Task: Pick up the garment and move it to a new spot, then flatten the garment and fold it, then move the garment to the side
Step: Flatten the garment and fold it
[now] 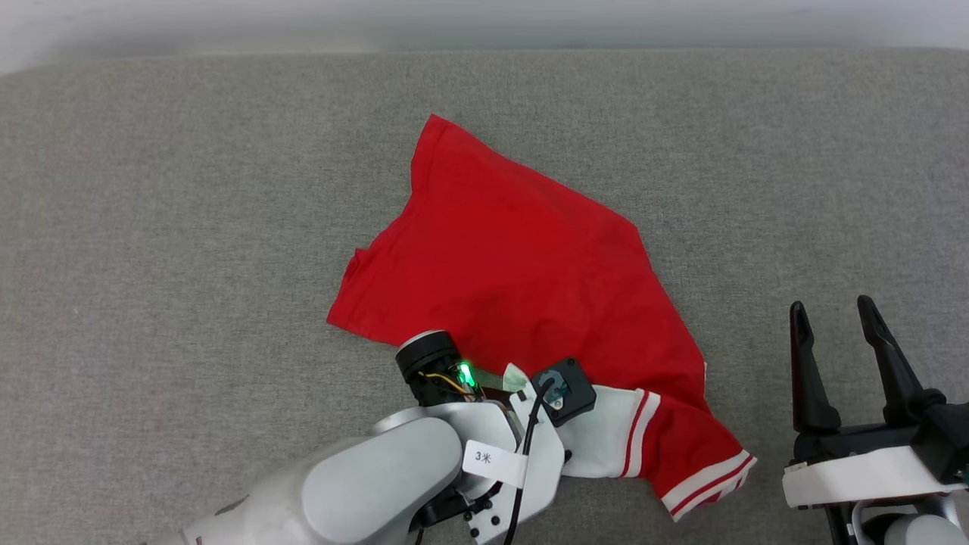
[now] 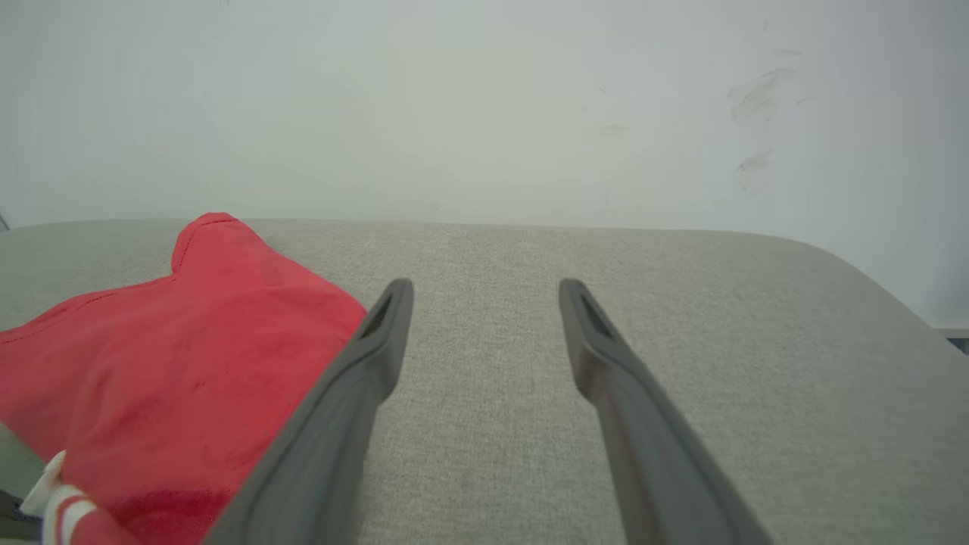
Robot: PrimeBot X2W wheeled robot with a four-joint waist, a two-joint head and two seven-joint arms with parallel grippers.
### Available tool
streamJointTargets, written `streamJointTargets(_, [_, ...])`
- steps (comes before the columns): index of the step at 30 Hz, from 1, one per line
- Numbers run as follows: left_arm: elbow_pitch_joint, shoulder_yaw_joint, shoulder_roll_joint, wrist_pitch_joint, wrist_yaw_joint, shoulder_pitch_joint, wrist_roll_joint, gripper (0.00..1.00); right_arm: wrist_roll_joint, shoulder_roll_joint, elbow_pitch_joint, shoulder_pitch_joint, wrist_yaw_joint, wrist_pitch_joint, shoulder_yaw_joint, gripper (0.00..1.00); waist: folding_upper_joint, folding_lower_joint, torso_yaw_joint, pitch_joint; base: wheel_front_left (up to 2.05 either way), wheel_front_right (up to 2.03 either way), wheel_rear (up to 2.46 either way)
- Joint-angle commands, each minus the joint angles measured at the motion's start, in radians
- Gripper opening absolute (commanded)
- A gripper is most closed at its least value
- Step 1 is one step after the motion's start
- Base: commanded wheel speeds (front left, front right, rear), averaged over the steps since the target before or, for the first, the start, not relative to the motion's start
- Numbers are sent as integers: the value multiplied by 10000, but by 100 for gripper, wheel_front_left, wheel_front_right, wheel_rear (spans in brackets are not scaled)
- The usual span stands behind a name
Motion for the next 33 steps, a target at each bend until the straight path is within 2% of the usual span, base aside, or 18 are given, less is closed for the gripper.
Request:
streamJointTargets(1, [186, -170, 47, 93, -2, -123, -12, 100, -45, 24, -34, -150, -10, -20, -18, 100, 0, -1, -32, 137, 0, 0, 0])
streamJointTargets(7, [838, -606, 121, 444, -2, 149, -303, 100, 5, 24, 11, -280, -10, -20, 15, 100, 0, -1, -104, 377, 0, 0, 0])
streamJointTargets(8, [875, -633, 133, 426, -2, 181, -274, 93, 13, 24, 20, -299, -10, -20, 26, 100, 0, -1, -115, 388, 0, 0, 0])
streamJointTargets(9, [893, -651, 123, 398, -2, 215, -267, 33, 24, 24, 35, -306, -10, -20, 22, 100, 0, -1, -115, 387, 0, 0, 0])
streamJointTargets(10, [893, -662, 108, 365, -3, 251, -278, 0, 31, 24, 48, -303, -10, -20, 5, 100, 0, -1, -108, 370, 0, 0, 0])
streamJointTargets(13, [863, -642, 87, 151, -3, 212, -85, 0, 53, 24, 88, -236, -10, -20, -43, 100, 0, -1, -45, 215, 0, 0, 0])
streamJointTargets(16, [882, -513, 79, -534, -1, -142, 105, 0, 63, 24, 120, -147, -10, -20, -85, 100, 0, -1, 61, -42, 0, 0, 0])
streamJointTargets(19, [720, -107, 41, -1414, 199, -305, 185, 0, 83, 24, 148, -1, -10, -20, -121, 100, 0, -1, 216, -338, 0, 0, 0])
streamJointTargets(21, [536, 157, 91, -1926, 501, -351, 276, 0, 73, 25, 167, 123, -10, -20, -145, 100, 0, -1, 363, -538, 0, 0, 0])
streamJointTargets(26, [76, 904, 658, -2882, 1367, 23, 216, 0, 85, 24, 221, 368, -10, -20, -105, 100, 0, -1, 750, -1001, 0, 0, 0])
streamJointTargets(33, [-493, 2249, 2208, -4001, 2806, 1177, -396, 0, 126, 24, 253, 630, -10, -20, -53, 100, 0, -1, 1083, -1420, 0, 0, 0])
